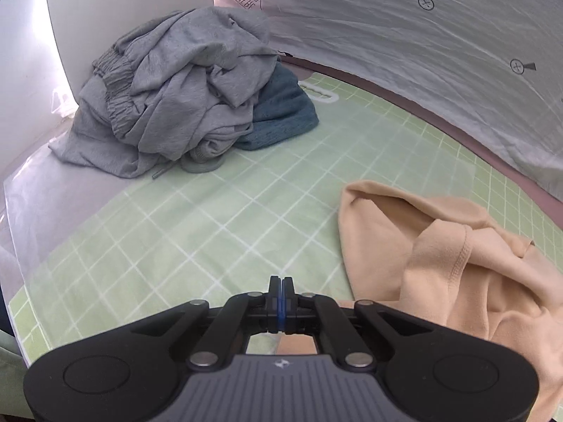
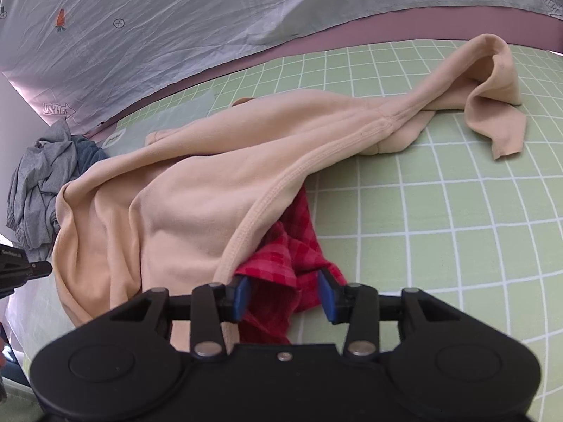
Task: Fold clothes
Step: 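Grasp the red checked shirt with the right gripper while the left gripper holds the beige shirt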
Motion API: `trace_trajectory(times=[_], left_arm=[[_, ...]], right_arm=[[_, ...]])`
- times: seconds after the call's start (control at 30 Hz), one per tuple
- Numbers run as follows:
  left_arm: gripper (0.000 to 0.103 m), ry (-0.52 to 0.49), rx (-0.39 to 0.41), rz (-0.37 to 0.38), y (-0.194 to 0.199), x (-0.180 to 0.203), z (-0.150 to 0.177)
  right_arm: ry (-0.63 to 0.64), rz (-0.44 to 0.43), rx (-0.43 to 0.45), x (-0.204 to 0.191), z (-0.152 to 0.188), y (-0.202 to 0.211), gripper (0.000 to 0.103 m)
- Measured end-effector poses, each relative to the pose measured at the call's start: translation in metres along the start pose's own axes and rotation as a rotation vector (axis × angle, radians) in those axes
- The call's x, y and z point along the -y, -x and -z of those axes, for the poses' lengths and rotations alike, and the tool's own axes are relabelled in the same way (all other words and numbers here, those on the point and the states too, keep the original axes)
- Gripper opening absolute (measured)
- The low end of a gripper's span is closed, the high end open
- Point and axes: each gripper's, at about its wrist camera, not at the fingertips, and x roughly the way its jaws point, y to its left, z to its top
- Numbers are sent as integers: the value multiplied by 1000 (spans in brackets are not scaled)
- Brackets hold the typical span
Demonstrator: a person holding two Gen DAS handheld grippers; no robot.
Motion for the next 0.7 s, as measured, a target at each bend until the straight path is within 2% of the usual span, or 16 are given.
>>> trace_trajectory(times=[0.1,0.23,0.27,0.33,0.43,0.53,0.63,0.7], left_arm=[[1,0,9,32,10,5,2],[1,-10,1,121,16,21,7],[1,-28,-6,140,17,27,10],[1,-87,-22,185,18,44,20],[2,-169,-60,204,14,68,36],[3,-255,-108,190,-1,91,52],[6,-339,-173,124,-23,107,70],[6,-369,-170,107,-25,110,74]], right_arm=[[21,13,-2,-5,-3,-11,54],[51,11,-34,-12,-5,-29,55],[63,4,-28,-14,-4,-29,44],[88,-31,-52,-15,-2,-32,7],[54,-13,-44,-12,1,-26,6],[46,48,-19,-7,6,-14,3],[35,108,0,7,10,-1,2],[23,148,13,18,13,7,2]])
